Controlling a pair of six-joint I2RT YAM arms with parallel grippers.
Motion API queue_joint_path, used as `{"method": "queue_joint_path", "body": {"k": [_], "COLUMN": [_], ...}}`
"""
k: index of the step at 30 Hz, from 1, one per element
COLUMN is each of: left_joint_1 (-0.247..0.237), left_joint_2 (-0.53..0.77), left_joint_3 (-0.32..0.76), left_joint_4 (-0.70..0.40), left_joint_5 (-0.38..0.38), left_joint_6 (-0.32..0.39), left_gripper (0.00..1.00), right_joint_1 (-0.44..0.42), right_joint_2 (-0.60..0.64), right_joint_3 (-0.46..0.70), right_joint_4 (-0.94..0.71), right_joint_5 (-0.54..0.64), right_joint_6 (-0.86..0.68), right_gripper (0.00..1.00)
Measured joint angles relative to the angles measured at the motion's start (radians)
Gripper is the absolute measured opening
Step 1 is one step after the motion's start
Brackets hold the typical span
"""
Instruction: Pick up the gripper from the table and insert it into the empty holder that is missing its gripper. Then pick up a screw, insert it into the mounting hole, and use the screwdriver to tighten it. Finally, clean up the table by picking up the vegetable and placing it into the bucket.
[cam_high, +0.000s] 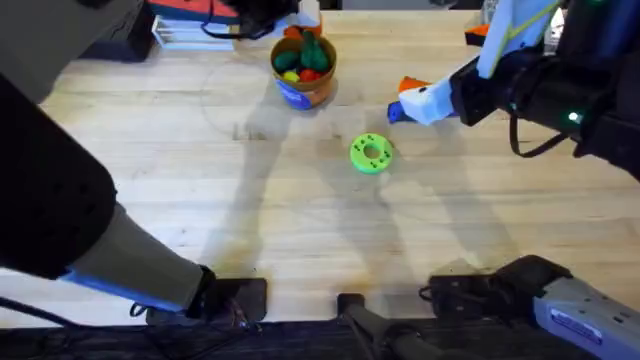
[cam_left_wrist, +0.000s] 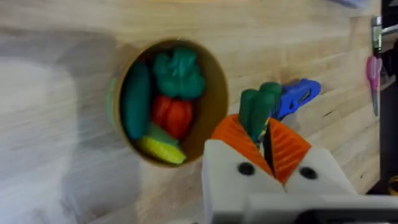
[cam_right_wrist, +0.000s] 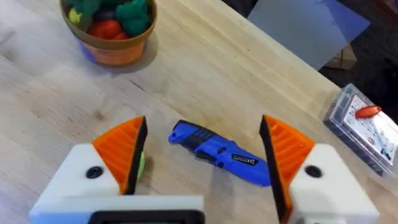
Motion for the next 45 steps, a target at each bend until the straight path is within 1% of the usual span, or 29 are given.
{"method": "queue_joint_path", "body": {"k": [2,4,7,10,14,16,18,19,21,22,24,25,26,28,31,35,38,40,42,45], "left_joint_1": [-0.015,-0.025,-0.036,-0.038,-0.038,-0.038,-0.038,-0.038,-0.038,-0.038,-0.038,-0.038,-0.038,-0.038,-0.038,-0.038,-0.038,-0.038,-0.038,-0.038], "left_joint_2": [0.0,0.0,0.0,0.0,0.0,0.0,0.0,0.001,0.005,0.008,0.015,0.017,0.018,0.019,0.019,0.019,0.006,-0.026,-0.083,-0.2], "left_joint_3": [0.0,0.0,0.0,0.0,0.0,0.0,0.0,0.0,0.0,0.0,0.0,0.0,0.0,0.0,0.0,0.003,0.011,0.014,0.02,0.036], "left_joint_4": [0.021,0.021,0.015,0.02,0.025,0.025,0.023,0.022,0.021,0.021,0.02,0.018,0.015,0.008,0.007,-0.001,-0.035,-0.075,-0.132,-0.238], "left_joint_5": [-0.009,-0.044,-0.116,-0.164,-0.199,-0.213,-0.22,-0.223,-0.23,-0.233,-0.235,-0.236,-0.237,-0.238,-0.238,-0.239,-0.241,-0.254,-0.282,-0.34], "left_joint_6": [0.0,-0.001,-0.046,-0.148,-0.29,-0.334,-0.361,-0.369,-0.386,-0.391,-0.4,-0.408,-0.41,-0.41,-0.401,-0.334,-0.249,-0.182,-0.106,0.018], "left_gripper": [0.019,0.019,0.019,0.019,0.019,0.019,0.029,0.1,0.382,0.56,0.879,0.962,0.985,0.994,0.997,0.997,0.997,0.997,0.997,0.997], "right_joint_1": [0.0,0.0,0.0,0.0,0.0,0.0,0.0,0.0,0.0,0.0,0.0,0.0,0.0,0.0,0.0,0.0,0.0,0.0,0.0,0.0], "right_joint_2": [0.0,0.0,0.0,0.0,0.0,0.0,0.0,0.0,0.0,0.0,0.0,0.0,0.0,0.0,0.0,0.0,0.0,0.0,0.0,-0.002], "right_joint_3": [0.0,0.0,0.0,0.0,0.0,0.0,0.0,0.0,0.0,0.0,0.0,0.0,0.0,0.0,0.0,0.0,0.007,0.037,0.09,0.199], "right_joint_4": [0.0,0.0,-0.001,-0.001,-0.001,-0.001,-0.001,-0.001,-0.001,-0.001,-0.001,-0.001,-0.001,-0.001,-0.001,0.0,-0.018,-0.069,-0.132,-0.249], "right_joint_5": [0.0,0.0,0.0,0.0,0.0,0.0,0.0,0.0,0.0,0.0,0.0,0.0,0.0,0.0,0.0,0.0,0.0,0.0,0.0,0.0], "right_joint_6": [0.0,0.0,0.002,0.003,0.003,0.003,0.003,0.003,0.003,0.003,0.003,0.003,0.003,0.003,0.003,0.004,0.03,0.062,0.088,0.112], "right_gripper": [0.993,0.995,0.993,0.993,0.994,0.994,0.993,0.993,0.993,0.993,0.993,0.993,0.993,0.993,0.993,0.993,0.993,0.993,0.993,0.994]}}
